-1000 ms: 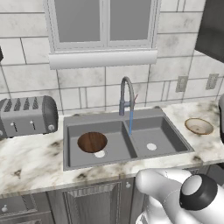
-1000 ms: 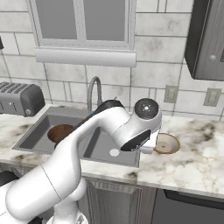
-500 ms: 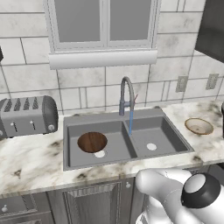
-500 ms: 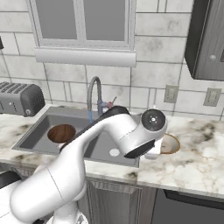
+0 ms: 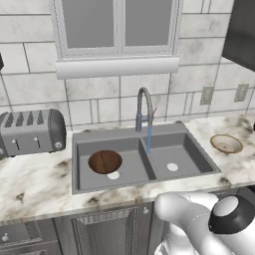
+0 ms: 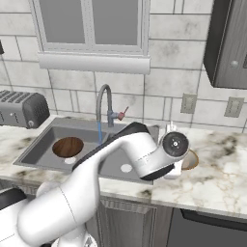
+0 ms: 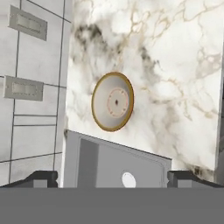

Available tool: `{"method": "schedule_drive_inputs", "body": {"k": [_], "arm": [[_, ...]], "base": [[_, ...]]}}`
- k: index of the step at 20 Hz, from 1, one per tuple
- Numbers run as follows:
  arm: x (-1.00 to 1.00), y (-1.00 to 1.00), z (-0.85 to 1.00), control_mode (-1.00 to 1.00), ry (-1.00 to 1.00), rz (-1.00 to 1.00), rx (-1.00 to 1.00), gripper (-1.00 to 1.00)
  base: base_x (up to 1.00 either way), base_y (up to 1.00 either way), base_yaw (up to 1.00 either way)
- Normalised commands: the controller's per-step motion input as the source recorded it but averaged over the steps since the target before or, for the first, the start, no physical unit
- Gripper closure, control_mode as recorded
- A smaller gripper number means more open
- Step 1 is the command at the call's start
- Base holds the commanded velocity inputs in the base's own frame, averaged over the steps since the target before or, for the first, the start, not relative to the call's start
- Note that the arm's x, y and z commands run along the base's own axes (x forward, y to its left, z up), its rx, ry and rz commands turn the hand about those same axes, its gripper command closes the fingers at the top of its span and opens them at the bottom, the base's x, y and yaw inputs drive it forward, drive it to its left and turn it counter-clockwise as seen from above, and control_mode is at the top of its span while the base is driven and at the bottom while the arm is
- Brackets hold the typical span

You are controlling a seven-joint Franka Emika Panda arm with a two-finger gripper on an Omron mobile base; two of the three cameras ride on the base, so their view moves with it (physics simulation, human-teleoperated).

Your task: Rinse each bowl for a few seconds and place them down in the sink or on the counter.

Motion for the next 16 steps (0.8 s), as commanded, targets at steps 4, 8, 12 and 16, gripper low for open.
{"method": "schedule_drive_inputs", "body": {"k": [4,8,12,16], "arm": [[0.12,-0.11,-0.13,-1.0,-0.04,0.08,0.0,-1.0],[0.12,-0.13,-0.13,-1.0,-0.02,0.08,0.0,-1.0],[0.12,-0.19,-0.12,-1.0,0.0,0.08,0.01,-1.0],[0.15,-0.14,-0.15,-1.0,0.0,0.07,0.01,-1.0]], "base": [[0.0,0.0,0.0],[0.0,0.0,0.0],[0.0,0.0,0.0],[0.0,0.0,0.0]]}}
